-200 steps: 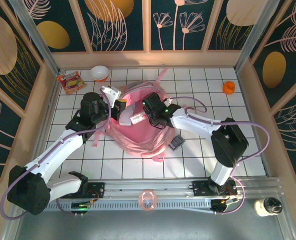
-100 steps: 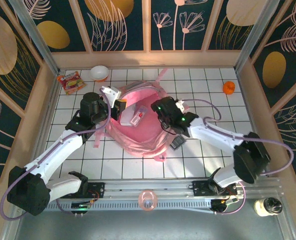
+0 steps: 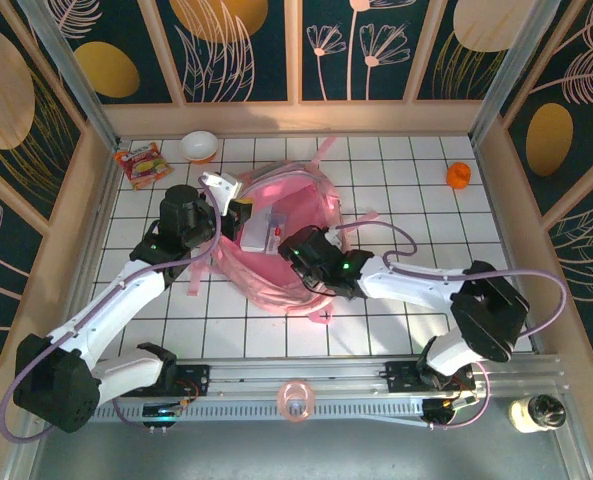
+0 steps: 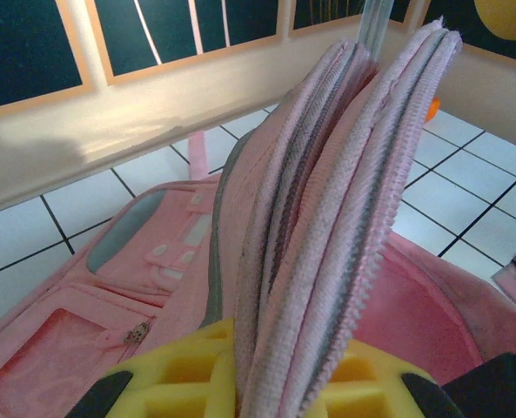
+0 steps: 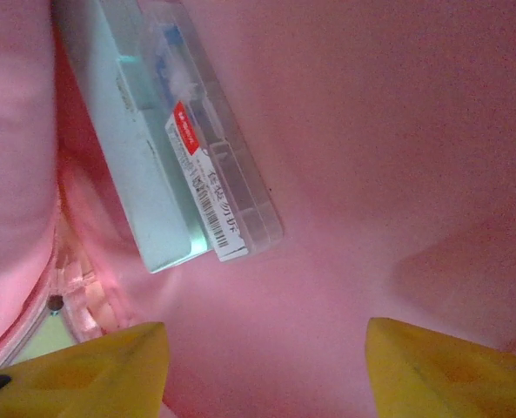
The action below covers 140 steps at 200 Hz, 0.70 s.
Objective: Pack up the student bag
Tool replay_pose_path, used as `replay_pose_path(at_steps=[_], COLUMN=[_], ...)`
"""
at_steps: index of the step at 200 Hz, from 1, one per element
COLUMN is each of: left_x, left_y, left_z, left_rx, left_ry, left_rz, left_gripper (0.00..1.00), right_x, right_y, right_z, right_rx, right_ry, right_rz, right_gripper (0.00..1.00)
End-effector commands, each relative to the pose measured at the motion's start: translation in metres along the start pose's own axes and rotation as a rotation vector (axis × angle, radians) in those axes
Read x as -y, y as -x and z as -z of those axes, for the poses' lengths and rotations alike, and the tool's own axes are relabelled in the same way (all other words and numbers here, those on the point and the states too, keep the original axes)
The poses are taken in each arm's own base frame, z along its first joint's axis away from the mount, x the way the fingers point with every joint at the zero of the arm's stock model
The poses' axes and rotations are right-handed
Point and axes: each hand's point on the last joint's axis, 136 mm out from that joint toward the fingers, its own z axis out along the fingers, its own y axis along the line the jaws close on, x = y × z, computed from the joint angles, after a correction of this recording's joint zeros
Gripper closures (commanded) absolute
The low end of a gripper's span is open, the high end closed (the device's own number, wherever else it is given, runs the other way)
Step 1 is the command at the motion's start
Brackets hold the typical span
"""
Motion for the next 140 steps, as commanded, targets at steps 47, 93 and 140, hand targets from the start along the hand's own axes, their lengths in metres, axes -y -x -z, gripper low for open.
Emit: replay_pose_path(at_steps=[47, 93, 140], left_x=[0.012, 0.013, 0.014], left_y=[0.067, 0.065, 0.062], left_z=[0.022, 0.022, 0.022], left_rx=[0.234, 0.232, 0.225], left_ry=[-0.040, -0.046, -0.052], left_rz=[-0.053, -0.057, -0.059], left_gripper=[1.00, 1.00, 1.00], right_x=[-0.027, -0.025, -0.024], right_y=[-0.028, -0.024, -0.002], right_z=[-0.028, -0.047, -0.066], right_rx=[-0.097, -0.084, -0.033], right_ry=[0.073, 0.064, 0.053], right_rz=[-0.115, -0.153, -0.183], right_gripper=[0.45, 0.51, 0.58])
